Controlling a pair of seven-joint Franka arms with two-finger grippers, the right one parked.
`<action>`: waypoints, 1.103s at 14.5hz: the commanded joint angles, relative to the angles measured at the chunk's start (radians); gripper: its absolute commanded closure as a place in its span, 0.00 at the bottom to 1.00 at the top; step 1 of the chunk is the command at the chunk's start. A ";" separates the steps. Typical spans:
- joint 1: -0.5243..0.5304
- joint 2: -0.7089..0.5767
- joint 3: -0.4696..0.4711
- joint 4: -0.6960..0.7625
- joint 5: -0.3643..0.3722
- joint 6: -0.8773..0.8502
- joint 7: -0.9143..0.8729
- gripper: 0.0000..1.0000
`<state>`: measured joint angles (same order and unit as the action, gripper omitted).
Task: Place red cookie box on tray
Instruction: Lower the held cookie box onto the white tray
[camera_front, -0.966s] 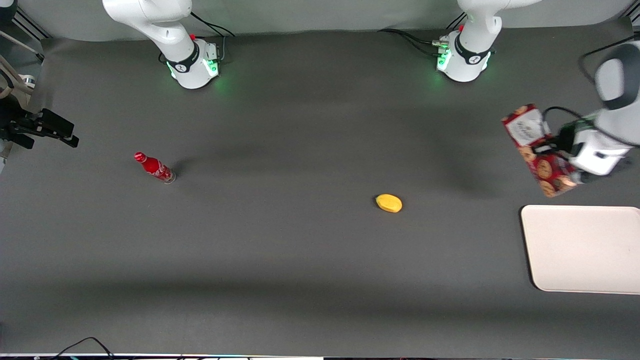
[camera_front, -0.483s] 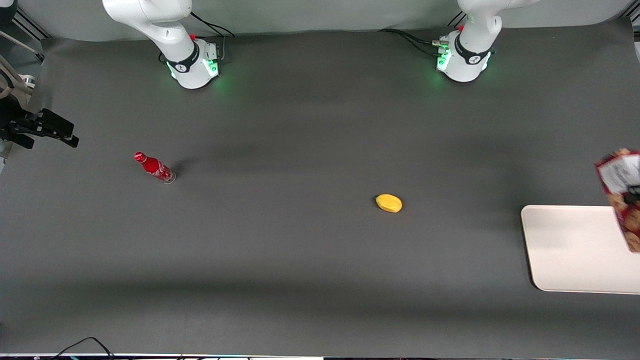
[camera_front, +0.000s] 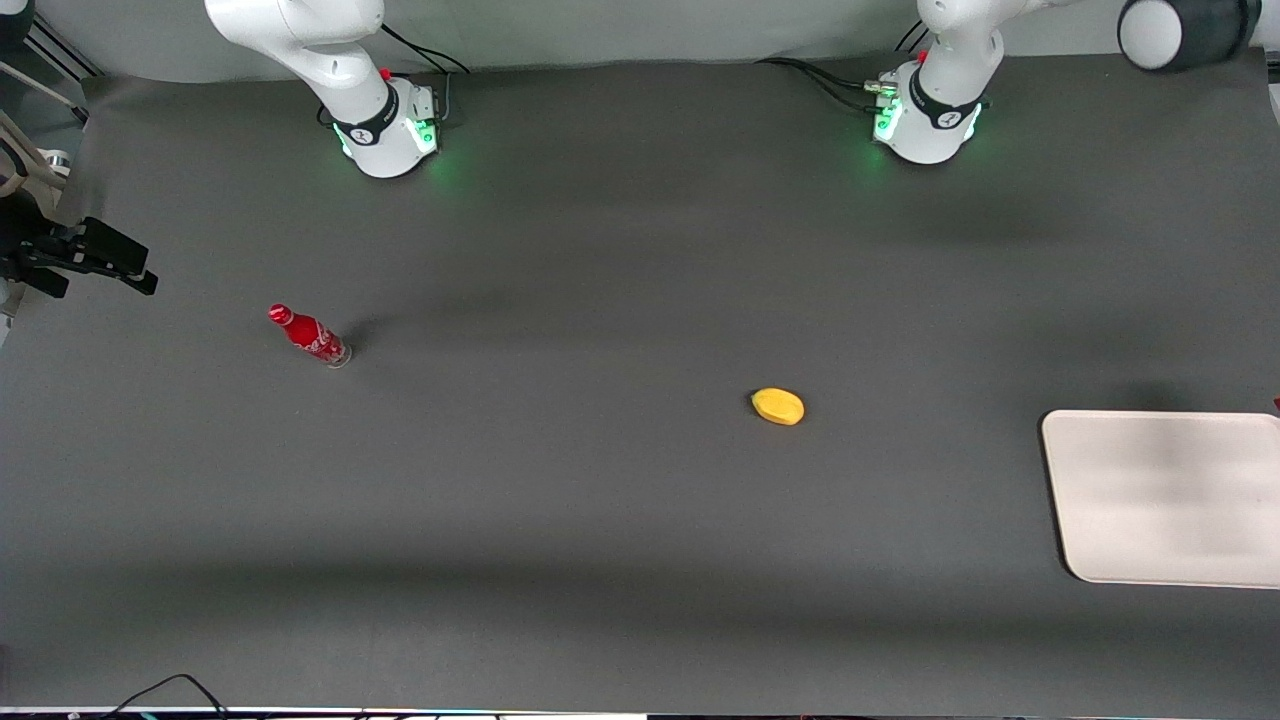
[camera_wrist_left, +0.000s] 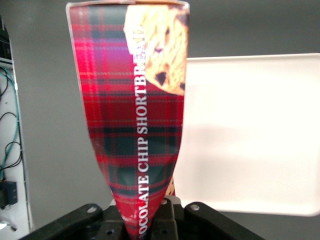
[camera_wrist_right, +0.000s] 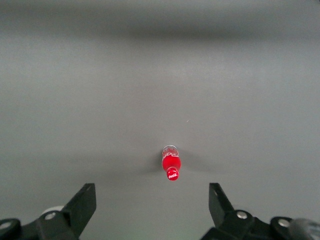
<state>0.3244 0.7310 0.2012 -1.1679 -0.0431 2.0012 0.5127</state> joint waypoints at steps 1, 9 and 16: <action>0.067 0.220 -0.006 0.186 -0.122 0.088 0.084 1.00; 0.070 0.326 0.003 0.192 -0.139 0.202 0.092 0.68; 0.068 0.266 0.001 0.172 -0.138 0.154 0.135 0.00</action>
<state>0.3912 1.0469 0.2001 -0.9916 -0.1735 2.2115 0.6213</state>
